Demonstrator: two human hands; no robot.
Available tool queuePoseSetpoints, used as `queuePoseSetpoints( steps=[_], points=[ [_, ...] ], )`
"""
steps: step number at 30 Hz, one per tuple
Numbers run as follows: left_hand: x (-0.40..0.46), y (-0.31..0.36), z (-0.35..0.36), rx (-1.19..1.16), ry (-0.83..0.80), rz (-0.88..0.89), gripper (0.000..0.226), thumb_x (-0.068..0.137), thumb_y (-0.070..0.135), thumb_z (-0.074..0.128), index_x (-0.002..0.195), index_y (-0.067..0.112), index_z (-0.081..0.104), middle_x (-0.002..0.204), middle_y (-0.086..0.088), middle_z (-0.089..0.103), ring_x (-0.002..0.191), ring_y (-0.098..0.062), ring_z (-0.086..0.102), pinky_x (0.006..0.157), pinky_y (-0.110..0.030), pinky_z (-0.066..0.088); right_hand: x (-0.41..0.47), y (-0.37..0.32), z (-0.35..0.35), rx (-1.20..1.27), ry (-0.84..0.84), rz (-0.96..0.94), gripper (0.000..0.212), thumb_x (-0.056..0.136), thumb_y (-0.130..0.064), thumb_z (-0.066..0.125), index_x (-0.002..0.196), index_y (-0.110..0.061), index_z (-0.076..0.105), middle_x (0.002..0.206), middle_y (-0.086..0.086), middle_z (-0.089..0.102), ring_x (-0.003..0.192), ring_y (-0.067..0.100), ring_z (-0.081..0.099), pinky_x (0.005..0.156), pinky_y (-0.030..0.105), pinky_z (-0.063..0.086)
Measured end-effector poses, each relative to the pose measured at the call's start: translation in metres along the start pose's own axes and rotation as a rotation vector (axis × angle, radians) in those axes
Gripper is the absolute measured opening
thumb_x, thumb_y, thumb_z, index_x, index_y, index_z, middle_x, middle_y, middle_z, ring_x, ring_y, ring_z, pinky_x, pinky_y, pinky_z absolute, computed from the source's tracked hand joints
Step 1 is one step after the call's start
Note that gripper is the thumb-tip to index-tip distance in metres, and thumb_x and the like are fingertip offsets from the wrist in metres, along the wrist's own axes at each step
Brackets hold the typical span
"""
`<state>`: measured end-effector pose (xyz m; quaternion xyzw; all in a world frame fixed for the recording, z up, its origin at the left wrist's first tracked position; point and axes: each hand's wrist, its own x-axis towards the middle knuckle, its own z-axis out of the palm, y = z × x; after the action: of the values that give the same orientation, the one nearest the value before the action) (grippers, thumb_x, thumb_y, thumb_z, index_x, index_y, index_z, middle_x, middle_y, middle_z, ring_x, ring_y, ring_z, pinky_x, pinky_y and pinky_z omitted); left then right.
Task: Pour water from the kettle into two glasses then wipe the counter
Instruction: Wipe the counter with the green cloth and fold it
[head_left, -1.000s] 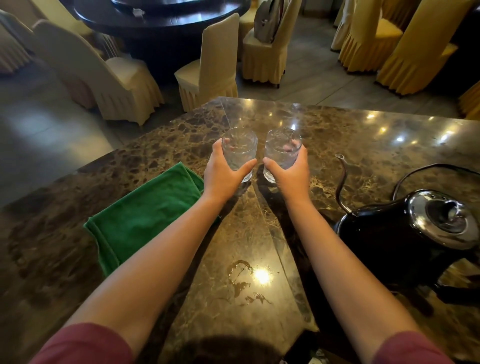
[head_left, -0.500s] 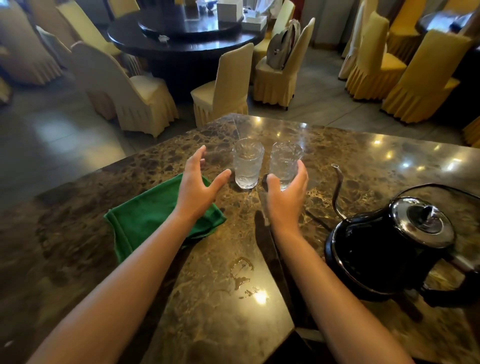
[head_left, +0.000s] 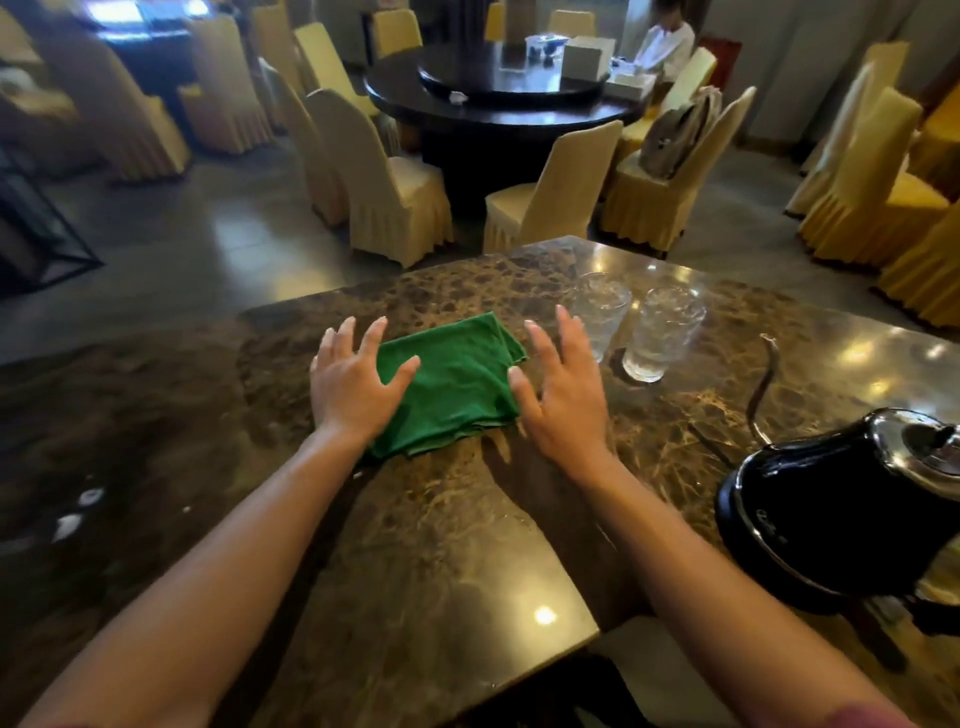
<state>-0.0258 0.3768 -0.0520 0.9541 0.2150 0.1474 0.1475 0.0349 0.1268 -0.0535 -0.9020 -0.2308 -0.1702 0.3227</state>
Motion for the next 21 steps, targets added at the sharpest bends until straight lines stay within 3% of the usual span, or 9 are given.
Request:
queuePoseSetpoints(
  steps=[6, 11, 13, 17, 21],
  points=[
    [0.002, -0.033, 0.005, 0.239, -0.152, -0.12, 0.089, 0.092, 0.079, 0.041, 0.163, 0.028, 0.025, 0.171, -0.013, 0.019, 0.158, -0.038, 0.012, 0.125, -0.056, 0.019, 0.035, -0.011, 0.052, -0.226, -0.37, -0.042, 0.073, 0.104, -0.062, 0.033, 0.165, -0.021, 0.037, 0.178, 0.016, 0.016, 0.165, 0.037, 0.01, 0.131, 0.055, 0.017],
    [0.017, -0.032, 0.015, 0.314, -0.221, -0.151, 0.091, 0.092, 0.079, 0.041, 0.163, 0.024, 0.024, 0.172, -0.014, 0.016, 0.159, -0.038, 0.009, 0.126, -0.057, 0.016, 0.077, 0.005, 0.076, -0.334, -0.546, 0.03, 0.074, 0.107, -0.063, 0.033, 0.17, -0.025, 0.023, 0.179, 0.016, 0.006, 0.166, 0.038, 0.003, 0.132, 0.056, 0.009],
    [0.024, -0.028, 0.018, 0.289, -0.216, -0.156, 0.091, 0.093, 0.078, 0.04, 0.163, 0.023, 0.025, 0.171, -0.013, 0.018, 0.159, -0.037, 0.011, 0.126, -0.056, 0.016, 0.089, 0.01, 0.083, -0.388, -0.584, 0.064, 0.074, 0.107, -0.064, 0.033, 0.169, -0.025, 0.023, 0.178, 0.019, 0.011, 0.165, 0.04, 0.008, 0.131, 0.057, 0.01],
    [0.032, -0.023, 0.031, 0.222, -0.263, -0.151, 0.077, 0.095, 0.072, 0.047, 0.159, 0.03, 0.036, 0.166, -0.005, 0.033, 0.153, -0.034, 0.027, 0.12, -0.053, 0.027, 0.096, 0.018, 0.094, -0.464, -0.67, 0.099, 0.072, 0.105, -0.066, 0.035, 0.166, -0.029, 0.031, 0.165, 0.021, 0.039, 0.152, 0.042, 0.035, 0.122, 0.056, 0.027],
    [0.033, -0.022, 0.043, 0.089, -0.245, -0.188, 0.066, 0.094, 0.059, 0.063, 0.151, 0.029, 0.048, 0.155, -0.004, 0.046, 0.138, -0.032, 0.043, 0.112, -0.048, 0.039, 0.091, 0.014, 0.098, -0.408, -0.577, 0.079, 0.065, 0.104, -0.057, 0.048, 0.159, -0.022, 0.044, 0.153, 0.018, 0.053, 0.141, 0.04, 0.045, 0.113, 0.053, 0.037]
  ],
)
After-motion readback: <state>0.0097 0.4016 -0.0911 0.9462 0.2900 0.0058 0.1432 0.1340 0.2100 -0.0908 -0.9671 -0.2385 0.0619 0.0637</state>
